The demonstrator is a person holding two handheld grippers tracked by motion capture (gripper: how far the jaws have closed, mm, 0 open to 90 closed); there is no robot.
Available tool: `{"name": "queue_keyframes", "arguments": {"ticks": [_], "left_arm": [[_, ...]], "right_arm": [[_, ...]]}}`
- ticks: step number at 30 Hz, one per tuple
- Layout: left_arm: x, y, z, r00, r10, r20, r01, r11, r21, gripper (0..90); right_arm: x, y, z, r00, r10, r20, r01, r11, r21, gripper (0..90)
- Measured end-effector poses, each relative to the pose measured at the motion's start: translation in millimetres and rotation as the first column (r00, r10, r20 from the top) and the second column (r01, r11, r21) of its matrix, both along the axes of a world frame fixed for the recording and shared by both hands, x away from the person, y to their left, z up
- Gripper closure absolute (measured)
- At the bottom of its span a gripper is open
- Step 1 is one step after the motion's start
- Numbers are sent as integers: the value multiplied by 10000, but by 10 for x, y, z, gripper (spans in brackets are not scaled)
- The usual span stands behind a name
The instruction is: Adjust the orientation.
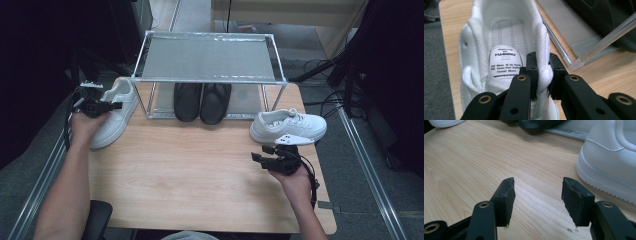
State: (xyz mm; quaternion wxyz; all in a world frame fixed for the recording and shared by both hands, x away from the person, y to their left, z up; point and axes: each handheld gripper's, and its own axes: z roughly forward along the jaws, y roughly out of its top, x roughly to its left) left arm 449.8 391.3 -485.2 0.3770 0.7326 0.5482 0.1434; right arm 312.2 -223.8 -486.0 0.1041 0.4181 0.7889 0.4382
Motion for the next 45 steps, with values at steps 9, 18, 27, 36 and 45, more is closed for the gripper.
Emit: {"name": "queue_keyframes", "arguments": {"ticks": [9, 18, 27, 36, 45], "left_arm": [[-32, 19, 93, 9996, 276, -92, -279, 9988, -407, 825], [-161, 41, 200, 9988, 308, -380, -331, 9977, -595, 824], [-422, 95, 322, 9987, 218, -467, -258, 9960, -860, 825], [-659, 77, 410, 9988, 165, -462, -210, 9949, -983, 825], [-928, -15, 489, 9983, -24, -577, -38, 9941, -1085, 824]], "right_arm": [[17, 17, -5, 10000, 88, 17, -88, 10000, -33, 449], [61, 77, 4, 9996, 297, -19, -297, 9995, 57, 450], [153, 185, 22, 9977, 681, -10, -681, 9976, 154, 449], [223, 274, 45, 9949, 1004, 59, -1005, 9946, 260, 449], [281, 300, 66, 9944, 1050, 91, -1054, 9929, 555, 449]]}}
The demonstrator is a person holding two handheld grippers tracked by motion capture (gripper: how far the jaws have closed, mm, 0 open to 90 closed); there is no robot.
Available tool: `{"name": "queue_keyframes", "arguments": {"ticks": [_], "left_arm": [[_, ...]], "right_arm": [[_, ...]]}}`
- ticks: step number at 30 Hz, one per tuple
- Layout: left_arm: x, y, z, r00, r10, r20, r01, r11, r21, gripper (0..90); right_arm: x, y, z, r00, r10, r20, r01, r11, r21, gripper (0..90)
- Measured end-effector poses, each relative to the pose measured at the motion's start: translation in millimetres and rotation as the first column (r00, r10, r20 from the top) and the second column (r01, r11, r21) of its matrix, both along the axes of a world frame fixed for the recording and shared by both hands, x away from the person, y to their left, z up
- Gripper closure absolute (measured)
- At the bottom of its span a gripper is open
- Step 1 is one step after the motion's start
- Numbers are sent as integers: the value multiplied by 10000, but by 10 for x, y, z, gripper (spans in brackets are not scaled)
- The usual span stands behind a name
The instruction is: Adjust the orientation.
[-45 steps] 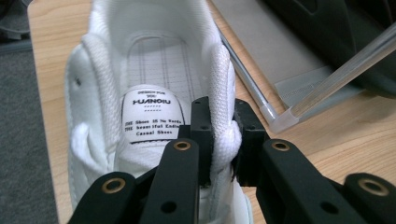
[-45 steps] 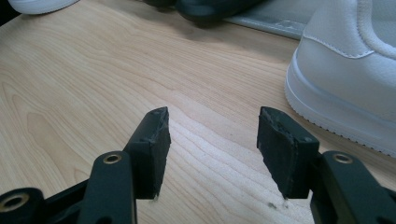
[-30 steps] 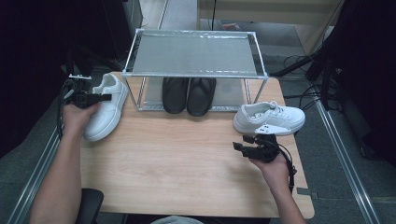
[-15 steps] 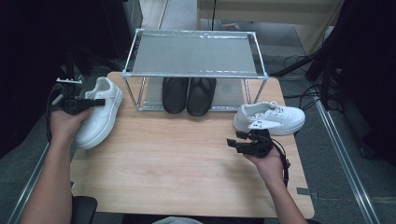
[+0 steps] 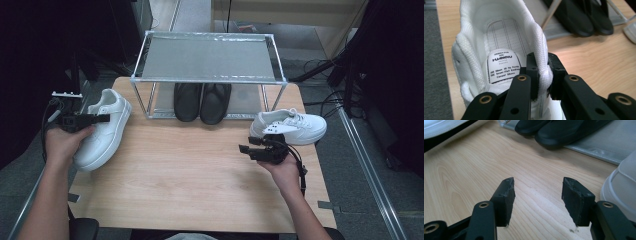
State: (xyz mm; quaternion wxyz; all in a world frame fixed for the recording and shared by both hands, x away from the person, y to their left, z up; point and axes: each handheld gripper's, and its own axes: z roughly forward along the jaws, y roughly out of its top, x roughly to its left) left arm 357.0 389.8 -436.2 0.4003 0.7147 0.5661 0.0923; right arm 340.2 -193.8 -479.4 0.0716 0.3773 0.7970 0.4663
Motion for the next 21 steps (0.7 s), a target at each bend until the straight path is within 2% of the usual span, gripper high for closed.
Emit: {"name": "queue_keyframes", "arguments": {"ticks": [6, 11, 14, 16, 21], "left_arm": [[-137, -106, -5, 9999, -161, -62, 161, 9998, 112, 823], [-221, -186, -54, 9995, -264, -194, 264, 9997, -5, 823], [-282, -259, -70, 9991, -367, -216, 371, 9992, 158, 823], [-324, -307, -68, 9982, -527, -292, 534, 9983, 253, 823], [-434, -423, -35, 9958, -884, -245, 888, 9959, 149, 823]], "right_arm": [[24, 11, 16, 10000, 64, 43, -64, 10000, 44, 449], [48, 41, 10, 9999, 99, 99, -97, 9997, -225, 449], [68, 54, 14, 9998, 132, 147, -130, 9998, -160, 449], [76, 61, 16, 9999, 112, 131, -110, 9998, -178, 449], [97, 80, 22, 9998, 173, 132, -171, 9998, -127, 449]]}}
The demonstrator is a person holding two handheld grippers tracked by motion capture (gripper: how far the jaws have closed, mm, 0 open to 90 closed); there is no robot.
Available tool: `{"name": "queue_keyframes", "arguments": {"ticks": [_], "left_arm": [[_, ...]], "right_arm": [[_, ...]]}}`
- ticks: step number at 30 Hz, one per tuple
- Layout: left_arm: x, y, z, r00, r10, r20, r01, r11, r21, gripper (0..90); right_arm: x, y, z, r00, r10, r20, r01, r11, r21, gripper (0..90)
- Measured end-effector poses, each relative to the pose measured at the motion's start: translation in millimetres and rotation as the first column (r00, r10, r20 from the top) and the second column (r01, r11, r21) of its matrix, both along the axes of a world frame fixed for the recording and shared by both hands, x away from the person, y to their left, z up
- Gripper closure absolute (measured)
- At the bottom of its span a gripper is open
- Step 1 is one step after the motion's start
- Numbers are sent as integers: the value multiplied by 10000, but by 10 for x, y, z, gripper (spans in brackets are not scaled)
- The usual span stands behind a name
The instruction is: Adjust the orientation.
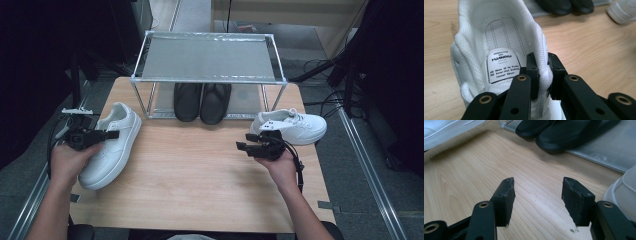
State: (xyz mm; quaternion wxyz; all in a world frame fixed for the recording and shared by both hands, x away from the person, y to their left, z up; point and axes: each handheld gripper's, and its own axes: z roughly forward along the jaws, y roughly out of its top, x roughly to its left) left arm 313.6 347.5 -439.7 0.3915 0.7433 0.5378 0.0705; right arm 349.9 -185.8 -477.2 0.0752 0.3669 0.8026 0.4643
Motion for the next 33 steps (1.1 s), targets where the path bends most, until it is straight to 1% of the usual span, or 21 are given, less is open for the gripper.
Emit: {"name": "queue_keyframes", "arguments": {"ticks": [1, 3, 5, 7, 8, 9, 11, 12, 15, 20, 23, 24, 25, 27, 31, 33], "left_arm": [[-18, -32, 10, 10000, -89, 26, 89, 10000, -15, 823], [-53, -102, 36, 9995, -298, 72, 297, 9995, 116, 823], [-89, -180, 50, 9990, -405, 210, 399, 9989, 260, 822], [-114, -239, 49, 9985, -507, 197, 502, 9984, 265, 823], [-125, -264, 50, 9981, -611, 122, 608, 9979, 218, 823], [-137, -290, 50, 9977, -667, 132, 664, 9976, 180, 823], [-161, -336, 56, 9961, -884, 69, 884, 9961, -12, 823], [-169, -359, 54, 9957, -919, 71, 919, 9957, -88, 823], [-187, -447, 54, 9929, -1192, 7, 1192, 9929, -13, 823], [-195, -590, 47, 9896, -1436, -11, 1436, 9895, 167, 823], [-212, -681, 66, 9861, -1659, 97, 1658, 9861, 122, 824], [-216, -714, 71, 9848, -1731, 121, 1731, 9849, 18, 823], [-220, -745, 77, 9823, -1869, 161, 1869, 9824, 20, 824], [-216, -817, 75, 9790, -2028, 193, 2027, 9792, 45, 822], [-185, -954, 47, 9726, -2322, 65, 2321, 9725, 186, 823], [-176, -1019, 45, 9690, -2471, 77, 2468, 9688, 228, 824]], "right_arm": [[4, 1, 1, 10000, 1, -29, -1, 10000, 59, 449], [13, 7, 1, 10000, -6, -77, 7, 10000, 95, 449], [24, 16, 1, 10000, 24, -84, -23, 9999, 121, 449], [30, 22, 1, 10000, 24, -58, -23, 9999, 167, 449], [33, 24, 1, 10000, 50, -37, -49, 9998, 200, 449], [32, 29, 5, 10000, 48, -55, -47, 9997, 225, 449], [32, 37, 10, 10000, 72, -67, -71, 9997, 223, 449], [35, 43, 10, 9999, 104, -53, -102, 9996, 245, 449], [45, 54, 8, 9999, 141, -73, -139, 9996, 244, 449], [72, 71, -3, 9997, 210, -123, -207, 9994, 271, 449], [78, 85, -11, 9996, 214, -170, -210, 9994, 261, 449], [78, 91, -12, 9997, 205, -161, -201, 9995, 233, 449], [79, 94, -12, 9997, 226, -123, -223, 9995, 223, 449], [75, 100, -8, 9997, 229, -121, -226, 9995, 226, 449], [69, 95, -9, 9997, 199, -151, -196, 9995, 235, 449], [71, 90, -13, 9997, 172, -184, -167, 9996, 240, 449]]}}
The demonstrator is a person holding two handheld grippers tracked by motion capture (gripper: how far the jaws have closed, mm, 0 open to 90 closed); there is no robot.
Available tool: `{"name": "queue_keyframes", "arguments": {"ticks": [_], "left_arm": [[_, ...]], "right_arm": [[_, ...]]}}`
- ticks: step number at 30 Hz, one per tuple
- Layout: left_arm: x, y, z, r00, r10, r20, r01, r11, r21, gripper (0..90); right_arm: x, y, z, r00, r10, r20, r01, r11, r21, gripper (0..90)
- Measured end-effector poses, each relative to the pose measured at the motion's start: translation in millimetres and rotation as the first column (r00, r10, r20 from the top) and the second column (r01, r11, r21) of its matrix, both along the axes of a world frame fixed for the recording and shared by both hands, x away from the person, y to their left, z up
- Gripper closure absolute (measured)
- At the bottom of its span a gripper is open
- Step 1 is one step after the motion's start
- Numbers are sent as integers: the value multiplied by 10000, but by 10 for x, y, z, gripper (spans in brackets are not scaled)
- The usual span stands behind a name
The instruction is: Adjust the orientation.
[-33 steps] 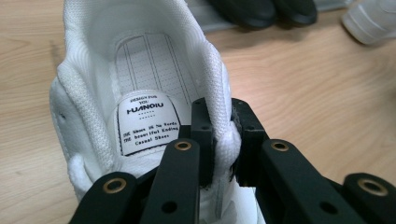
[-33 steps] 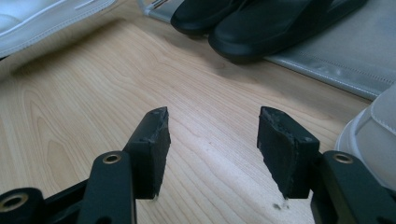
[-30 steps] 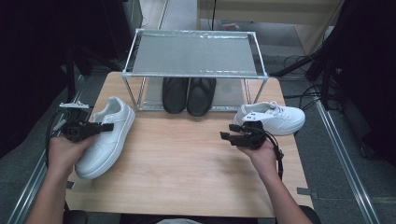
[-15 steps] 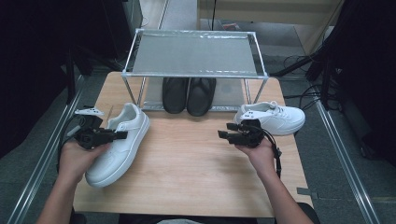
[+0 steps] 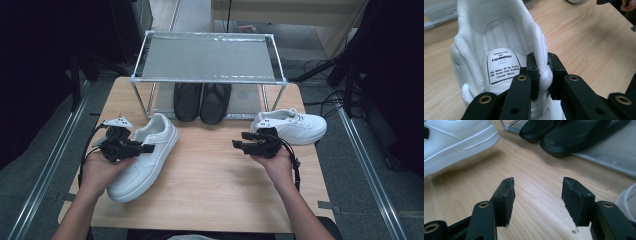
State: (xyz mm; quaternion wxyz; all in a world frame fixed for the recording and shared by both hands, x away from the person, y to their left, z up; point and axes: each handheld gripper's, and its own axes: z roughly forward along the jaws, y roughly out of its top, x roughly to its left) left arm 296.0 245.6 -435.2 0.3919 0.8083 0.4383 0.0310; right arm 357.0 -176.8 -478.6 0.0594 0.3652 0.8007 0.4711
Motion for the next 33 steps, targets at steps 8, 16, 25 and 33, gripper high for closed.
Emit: {"name": "queue_keyframes", "arguments": {"ticks": [8, 16, 25, 33], "left_arm": [[19, -263, -57, 9974, -716, -97, 716, 9974, -88, 822], [82, -540, -91, 9902, -1393, -136, 1394, 9902, 7, 822], [233, -820, -152, 9778, -2085, -211, 2087, 9779, 85, 818], [357, -1086, -191, 9669, -2537, -272, 2543, 9669, 189, 818]], "right_arm": [[-30, -43, 5, 10000, -91, 30, 91, 10000, -17, 449], [-90, -77, 7, 9999, -165, 48, 165, 9999, -44, 449], [-192, -144, -20, 9993, -369, 18, 369, 9992, -162, 448], [-318, -319, -16, 9958, -913, 25, 913, 9958, -72, 448]]}}
